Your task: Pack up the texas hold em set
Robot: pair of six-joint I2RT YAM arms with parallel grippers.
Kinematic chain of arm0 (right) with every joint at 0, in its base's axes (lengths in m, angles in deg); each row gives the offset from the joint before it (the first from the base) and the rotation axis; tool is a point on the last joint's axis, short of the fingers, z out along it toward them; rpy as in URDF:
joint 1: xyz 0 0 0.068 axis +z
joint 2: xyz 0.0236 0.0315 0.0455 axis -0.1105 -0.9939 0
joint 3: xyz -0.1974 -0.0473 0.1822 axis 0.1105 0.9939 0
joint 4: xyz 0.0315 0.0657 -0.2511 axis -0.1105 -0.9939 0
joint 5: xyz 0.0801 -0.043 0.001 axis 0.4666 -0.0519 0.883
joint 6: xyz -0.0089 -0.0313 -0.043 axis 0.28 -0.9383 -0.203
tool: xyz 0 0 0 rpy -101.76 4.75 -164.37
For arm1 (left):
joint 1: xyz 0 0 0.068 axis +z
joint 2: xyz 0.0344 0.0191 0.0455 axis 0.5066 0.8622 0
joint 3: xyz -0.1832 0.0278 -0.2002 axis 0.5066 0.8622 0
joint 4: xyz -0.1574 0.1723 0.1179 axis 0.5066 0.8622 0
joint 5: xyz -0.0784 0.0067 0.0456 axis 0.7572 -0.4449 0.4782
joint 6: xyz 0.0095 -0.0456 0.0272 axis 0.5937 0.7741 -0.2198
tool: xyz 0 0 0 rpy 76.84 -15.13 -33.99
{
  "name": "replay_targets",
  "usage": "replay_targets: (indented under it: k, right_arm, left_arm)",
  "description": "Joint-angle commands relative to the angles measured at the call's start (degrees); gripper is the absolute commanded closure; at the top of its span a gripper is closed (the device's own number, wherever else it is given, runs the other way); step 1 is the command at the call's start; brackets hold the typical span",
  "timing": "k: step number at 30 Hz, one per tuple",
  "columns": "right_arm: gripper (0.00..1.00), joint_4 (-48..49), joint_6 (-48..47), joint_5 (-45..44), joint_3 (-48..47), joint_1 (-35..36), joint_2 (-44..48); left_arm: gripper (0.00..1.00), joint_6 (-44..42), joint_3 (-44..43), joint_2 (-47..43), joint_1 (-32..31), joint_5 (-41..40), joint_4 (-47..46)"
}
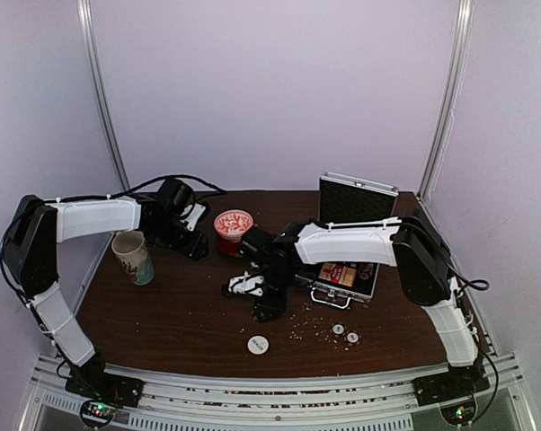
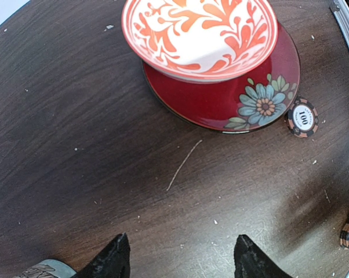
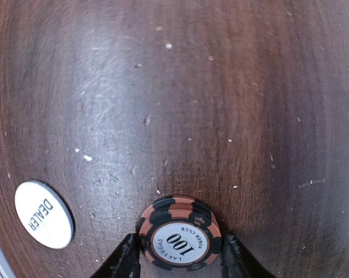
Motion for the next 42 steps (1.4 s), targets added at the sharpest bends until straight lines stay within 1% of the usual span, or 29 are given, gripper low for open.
replay_targets:
  k: [1,3,6,13,18,21,22,24,29,32,36,42]
  right_arm:
    - [0.45,-1.13,0.29,-0.10,-2.43,0.49,-2.21]
    - [0.43,-2.13,0.56,0.86,-3.40,0.57,-2.89]
    - [0.44,-2.26,1.17,0.83,-3.81,0.76,-3.66]
    - [0.51,-2.76,2.22,-2.90,-3.22,1.55,-4.29]
    - [0.53,-4.00,2.84,-5.86,-2.59,2.58,-4.72]
    - [0.59,-5.00,3.14,-5.73,-2.59,3.08,-5.11]
    - [0.65,-5.33,3.18,-5.32,-2.70,3.21,-5.32]
    - [0.71,-5.89,3.37,-4.15,-3.35,3.28,-5.62]
    - [0.77,-6.89,4.35,-3.98,-6.16,3.25,-5.56]
    - [0.79,-7.49,4.72,-5.32,-7.31,3.20,-3.96]
    - [0.79,-7.99,4.65,-6.06,-6.48,2.97,0.04]
    - [0.80,-6.78,4.61,-8.71,-0.26,2.33,7.91]
  left_arm:
    - [0.38,-0.74,0.31,-0.70,0.58,0.58,-1.19]
    - [0.38,-0.79,0.31,-0.61,0.58,0.71,-1.20]
    - [0.38,-0.75,0.31,-0.52,0.57,0.80,-1.14]
    - [0.38,-0.76,0.30,-0.41,0.59,0.80,-1.20]
    - [0.38,-0.70,0.31,-0.35,0.54,0.80,-1.19]
    - [0.38,-0.73,0.26,-0.34,0.53,0.80,-1.16]
    - [0.38,-0.73,0.30,-0.35,0.52,0.81,-1.19]
    - [0.38,-0.72,0.25,-0.24,0.54,0.88,-1.19]
    - [0.38,-0.74,0.22,-0.08,0.53,0.64,-1.00]
    - [0.38,-0.72,0.22,-0.09,0.55,0.41,-0.94]
    - [0.38,-0.78,0.22,-0.04,0.54,0.28,-0.95]
    - [0.38,-0.76,0.22,0.22,0.53,0.10,-0.96]
